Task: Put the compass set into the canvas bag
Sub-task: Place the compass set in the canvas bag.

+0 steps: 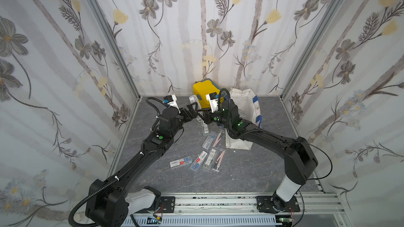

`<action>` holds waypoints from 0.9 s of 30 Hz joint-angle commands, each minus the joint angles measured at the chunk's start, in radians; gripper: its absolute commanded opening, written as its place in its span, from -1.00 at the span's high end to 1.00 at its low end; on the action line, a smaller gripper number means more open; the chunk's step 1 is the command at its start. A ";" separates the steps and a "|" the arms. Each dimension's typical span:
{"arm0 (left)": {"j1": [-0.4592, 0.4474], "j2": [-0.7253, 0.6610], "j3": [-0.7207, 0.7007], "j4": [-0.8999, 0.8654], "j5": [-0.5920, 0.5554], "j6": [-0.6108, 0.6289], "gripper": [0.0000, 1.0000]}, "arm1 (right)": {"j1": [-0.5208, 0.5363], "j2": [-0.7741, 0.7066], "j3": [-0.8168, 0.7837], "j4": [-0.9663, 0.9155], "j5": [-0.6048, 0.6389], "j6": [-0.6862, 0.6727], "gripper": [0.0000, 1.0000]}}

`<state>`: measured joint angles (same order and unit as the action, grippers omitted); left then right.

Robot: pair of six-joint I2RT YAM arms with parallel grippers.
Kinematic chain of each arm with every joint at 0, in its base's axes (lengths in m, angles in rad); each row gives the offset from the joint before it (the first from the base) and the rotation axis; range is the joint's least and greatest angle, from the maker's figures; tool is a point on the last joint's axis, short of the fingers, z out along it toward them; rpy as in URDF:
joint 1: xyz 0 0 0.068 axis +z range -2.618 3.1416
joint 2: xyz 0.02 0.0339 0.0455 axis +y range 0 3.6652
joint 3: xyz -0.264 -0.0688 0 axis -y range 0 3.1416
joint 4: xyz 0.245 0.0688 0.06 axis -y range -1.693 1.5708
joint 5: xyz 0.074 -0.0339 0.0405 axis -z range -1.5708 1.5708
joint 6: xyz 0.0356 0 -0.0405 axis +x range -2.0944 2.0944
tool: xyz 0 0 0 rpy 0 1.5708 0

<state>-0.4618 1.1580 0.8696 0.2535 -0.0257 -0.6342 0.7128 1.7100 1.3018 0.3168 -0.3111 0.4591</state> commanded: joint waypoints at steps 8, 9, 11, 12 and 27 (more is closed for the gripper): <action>0.005 -0.033 -0.057 0.109 0.012 0.018 -1.00 | -0.145 -0.179 0.008 -0.148 0.131 -0.115 0.70; 0.005 -0.025 -0.057 0.110 0.018 0.015 -1.00 | -0.160 -0.192 0.008 -0.170 0.142 -0.126 0.70; 0.005 -0.007 -0.058 0.116 0.030 0.010 -1.00 | -0.197 -0.220 0.002 -0.220 0.158 -0.143 0.69; 0.005 0.002 -0.057 0.118 0.035 0.008 -1.00 | -0.214 -0.230 -0.002 -0.240 0.161 -0.149 0.69; 0.005 0.094 -0.048 0.078 0.094 0.000 -1.00 | -0.394 -0.122 -0.015 -0.449 0.142 -0.213 0.67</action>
<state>-0.4583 1.2449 0.8154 0.3378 0.0570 -0.6315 0.3309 1.5631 1.2690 -0.1013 -0.1444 0.2733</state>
